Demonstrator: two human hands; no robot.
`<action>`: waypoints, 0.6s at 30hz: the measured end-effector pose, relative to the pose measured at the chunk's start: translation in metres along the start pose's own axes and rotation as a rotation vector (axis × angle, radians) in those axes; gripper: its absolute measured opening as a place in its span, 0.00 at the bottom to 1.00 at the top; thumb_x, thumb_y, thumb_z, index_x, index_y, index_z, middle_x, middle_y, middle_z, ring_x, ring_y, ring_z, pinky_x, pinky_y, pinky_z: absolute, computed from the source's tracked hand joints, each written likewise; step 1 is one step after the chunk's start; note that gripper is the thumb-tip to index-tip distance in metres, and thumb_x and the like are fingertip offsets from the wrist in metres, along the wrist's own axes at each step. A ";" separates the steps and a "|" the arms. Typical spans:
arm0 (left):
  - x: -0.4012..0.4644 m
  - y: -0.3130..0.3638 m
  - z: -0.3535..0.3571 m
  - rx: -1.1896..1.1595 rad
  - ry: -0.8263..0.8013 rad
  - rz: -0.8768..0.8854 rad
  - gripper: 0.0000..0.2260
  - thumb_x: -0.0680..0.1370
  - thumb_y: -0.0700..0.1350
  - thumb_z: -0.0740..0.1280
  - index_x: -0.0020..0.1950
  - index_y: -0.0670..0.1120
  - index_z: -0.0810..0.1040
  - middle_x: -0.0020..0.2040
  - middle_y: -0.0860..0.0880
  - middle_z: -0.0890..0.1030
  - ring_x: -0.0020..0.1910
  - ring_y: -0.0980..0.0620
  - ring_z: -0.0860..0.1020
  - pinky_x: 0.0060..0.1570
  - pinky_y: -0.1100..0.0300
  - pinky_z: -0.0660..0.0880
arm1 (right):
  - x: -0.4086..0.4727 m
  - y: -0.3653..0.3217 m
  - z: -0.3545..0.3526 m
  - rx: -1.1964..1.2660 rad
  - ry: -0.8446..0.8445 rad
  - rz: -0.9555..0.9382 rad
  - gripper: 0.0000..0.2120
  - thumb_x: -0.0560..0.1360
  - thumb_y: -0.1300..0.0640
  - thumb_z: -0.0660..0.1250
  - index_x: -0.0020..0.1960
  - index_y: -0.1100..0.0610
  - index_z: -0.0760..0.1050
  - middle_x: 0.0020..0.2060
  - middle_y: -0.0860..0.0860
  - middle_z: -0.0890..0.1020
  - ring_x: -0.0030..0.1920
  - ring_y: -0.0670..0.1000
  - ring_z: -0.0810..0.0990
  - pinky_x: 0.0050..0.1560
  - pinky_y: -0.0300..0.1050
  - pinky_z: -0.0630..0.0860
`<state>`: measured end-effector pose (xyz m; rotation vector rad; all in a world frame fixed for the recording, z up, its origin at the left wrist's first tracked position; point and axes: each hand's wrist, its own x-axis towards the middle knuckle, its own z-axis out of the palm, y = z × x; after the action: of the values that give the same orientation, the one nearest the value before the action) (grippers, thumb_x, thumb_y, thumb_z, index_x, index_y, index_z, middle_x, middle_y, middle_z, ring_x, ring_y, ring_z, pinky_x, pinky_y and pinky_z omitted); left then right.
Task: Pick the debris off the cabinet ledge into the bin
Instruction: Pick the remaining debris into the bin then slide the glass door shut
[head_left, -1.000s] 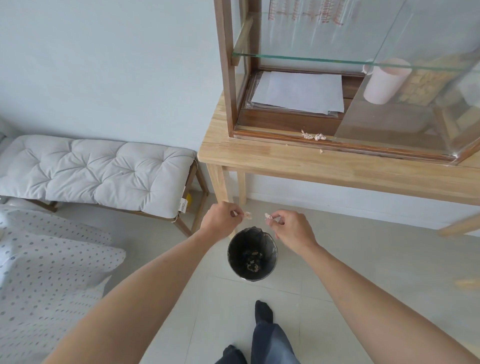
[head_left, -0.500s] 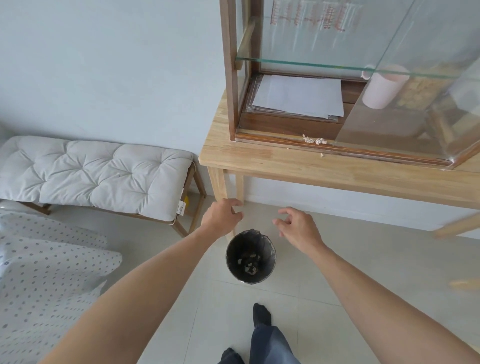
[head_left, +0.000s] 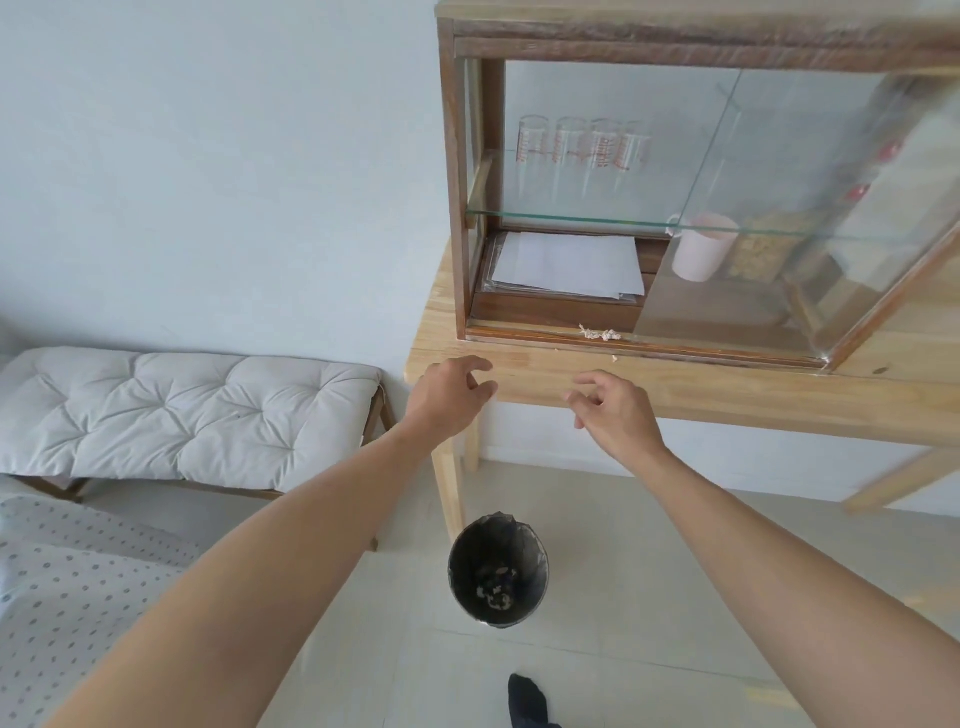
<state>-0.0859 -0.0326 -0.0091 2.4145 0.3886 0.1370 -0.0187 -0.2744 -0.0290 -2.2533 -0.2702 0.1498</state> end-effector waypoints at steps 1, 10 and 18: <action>0.003 0.003 -0.001 -0.008 0.003 0.004 0.15 0.83 0.53 0.69 0.69 0.54 0.81 0.42 0.56 0.82 0.46 0.49 0.81 0.44 0.56 0.76 | 0.005 -0.002 -0.003 -0.005 0.015 -0.002 0.15 0.82 0.46 0.72 0.64 0.50 0.85 0.32 0.47 0.88 0.43 0.50 0.87 0.54 0.53 0.83; 0.045 0.026 0.018 -0.022 0.001 0.039 0.16 0.82 0.55 0.70 0.68 0.54 0.82 0.38 0.59 0.79 0.45 0.50 0.80 0.44 0.55 0.77 | 0.051 -0.008 -0.026 -0.068 0.089 0.020 0.13 0.82 0.46 0.69 0.64 0.47 0.84 0.38 0.48 0.89 0.43 0.53 0.85 0.52 0.55 0.83; 0.095 0.074 0.051 -0.015 -0.016 0.108 0.15 0.80 0.56 0.72 0.66 0.57 0.83 0.44 0.54 0.83 0.52 0.47 0.83 0.46 0.54 0.78 | 0.092 0.006 -0.040 -0.116 0.096 0.018 0.17 0.83 0.46 0.69 0.69 0.48 0.82 0.39 0.49 0.90 0.47 0.55 0.88 0.55 0.54 0.83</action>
<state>0.0330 -0.0883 -0.0007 2.4209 0.2487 0.1675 0.0798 -0.2854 -0.0090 -2.3709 -0.2117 0.0357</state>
